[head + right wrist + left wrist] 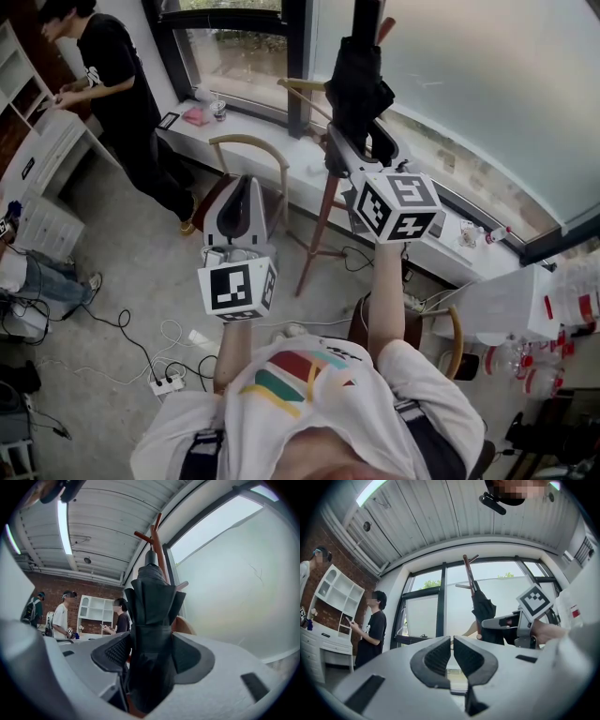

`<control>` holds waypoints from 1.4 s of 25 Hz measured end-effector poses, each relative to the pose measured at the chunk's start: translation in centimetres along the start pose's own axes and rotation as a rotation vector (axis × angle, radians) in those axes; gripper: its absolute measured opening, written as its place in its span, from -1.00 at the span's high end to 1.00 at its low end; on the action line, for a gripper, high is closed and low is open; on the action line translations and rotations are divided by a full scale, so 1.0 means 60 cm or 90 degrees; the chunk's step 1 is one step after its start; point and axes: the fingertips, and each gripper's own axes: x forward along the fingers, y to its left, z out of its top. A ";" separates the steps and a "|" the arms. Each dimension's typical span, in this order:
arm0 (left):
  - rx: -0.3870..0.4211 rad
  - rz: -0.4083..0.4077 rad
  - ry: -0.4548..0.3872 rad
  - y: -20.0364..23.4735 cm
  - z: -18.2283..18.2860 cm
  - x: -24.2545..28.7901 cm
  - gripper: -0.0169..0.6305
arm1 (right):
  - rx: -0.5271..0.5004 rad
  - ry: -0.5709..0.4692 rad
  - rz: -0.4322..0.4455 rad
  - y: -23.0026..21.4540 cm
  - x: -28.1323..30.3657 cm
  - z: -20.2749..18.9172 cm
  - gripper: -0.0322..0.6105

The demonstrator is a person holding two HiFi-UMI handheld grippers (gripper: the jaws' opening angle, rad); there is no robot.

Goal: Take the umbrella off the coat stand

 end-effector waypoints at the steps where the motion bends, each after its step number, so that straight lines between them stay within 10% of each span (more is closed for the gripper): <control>1: 0.000 0.001 0.001 0.001 -0.001 0.002 0.90 | 0.001 0.000 0.001 0.000 0.000 0.000 0.06; 35: 0.000 0.006 -0.011 0.006 0.013 0.012 0.90 | -0.045 -0.044 -0.017 -0.004 -0.003 0.082 0.23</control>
